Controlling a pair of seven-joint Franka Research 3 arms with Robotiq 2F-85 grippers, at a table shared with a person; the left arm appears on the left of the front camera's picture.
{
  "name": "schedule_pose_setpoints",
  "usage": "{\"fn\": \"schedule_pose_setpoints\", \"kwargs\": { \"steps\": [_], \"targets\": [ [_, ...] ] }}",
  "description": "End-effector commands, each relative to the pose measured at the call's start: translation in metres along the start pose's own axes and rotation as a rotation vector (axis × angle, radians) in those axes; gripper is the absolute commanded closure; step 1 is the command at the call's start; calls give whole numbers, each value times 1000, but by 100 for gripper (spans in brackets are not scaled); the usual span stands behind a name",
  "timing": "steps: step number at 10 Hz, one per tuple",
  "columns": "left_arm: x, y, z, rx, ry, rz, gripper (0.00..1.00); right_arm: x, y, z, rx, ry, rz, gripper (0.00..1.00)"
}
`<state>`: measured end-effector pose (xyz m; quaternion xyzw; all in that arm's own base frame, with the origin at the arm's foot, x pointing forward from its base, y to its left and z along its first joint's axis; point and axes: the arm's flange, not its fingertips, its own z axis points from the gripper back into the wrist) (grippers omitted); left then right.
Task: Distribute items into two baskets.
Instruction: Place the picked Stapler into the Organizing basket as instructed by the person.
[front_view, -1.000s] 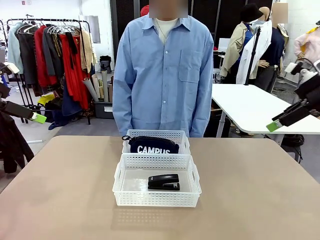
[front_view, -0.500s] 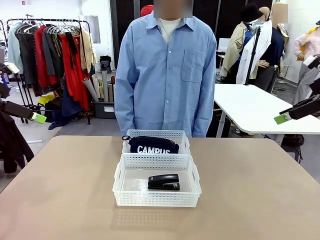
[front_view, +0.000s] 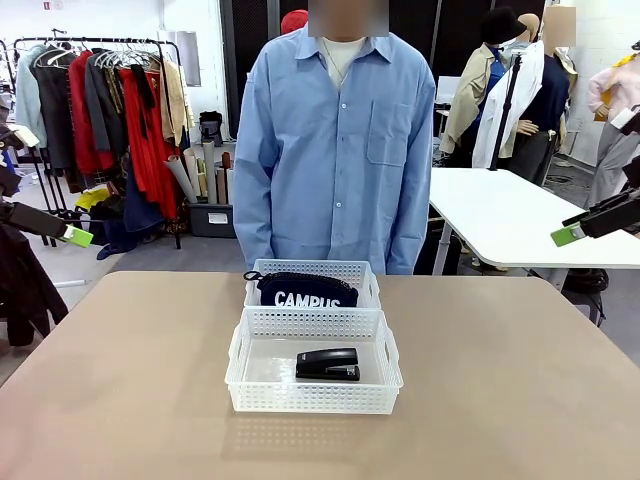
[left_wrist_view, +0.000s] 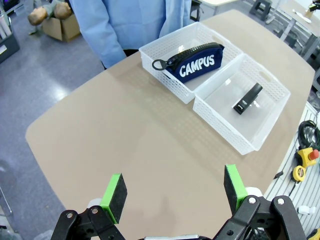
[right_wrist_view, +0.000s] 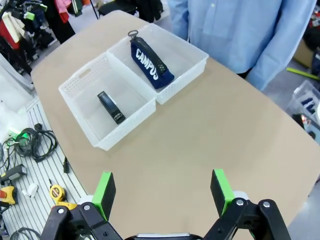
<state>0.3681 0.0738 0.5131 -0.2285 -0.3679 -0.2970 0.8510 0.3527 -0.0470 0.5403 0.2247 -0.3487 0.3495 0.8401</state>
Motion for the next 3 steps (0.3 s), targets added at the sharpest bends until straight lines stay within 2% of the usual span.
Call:
{"fn": "schedule_pose_setpoints", "kwargs": {
  "steps": [1, 3],
  "targets": [
    [1, 0, 1, -4, -4, 8, 0, -1, -3, 2, 17, -16, -14, 0],
    [1, 0, 1, -4, -4, 8, 0, -1, -3, 2, 17, -16, -14, 0]
  ]
}}
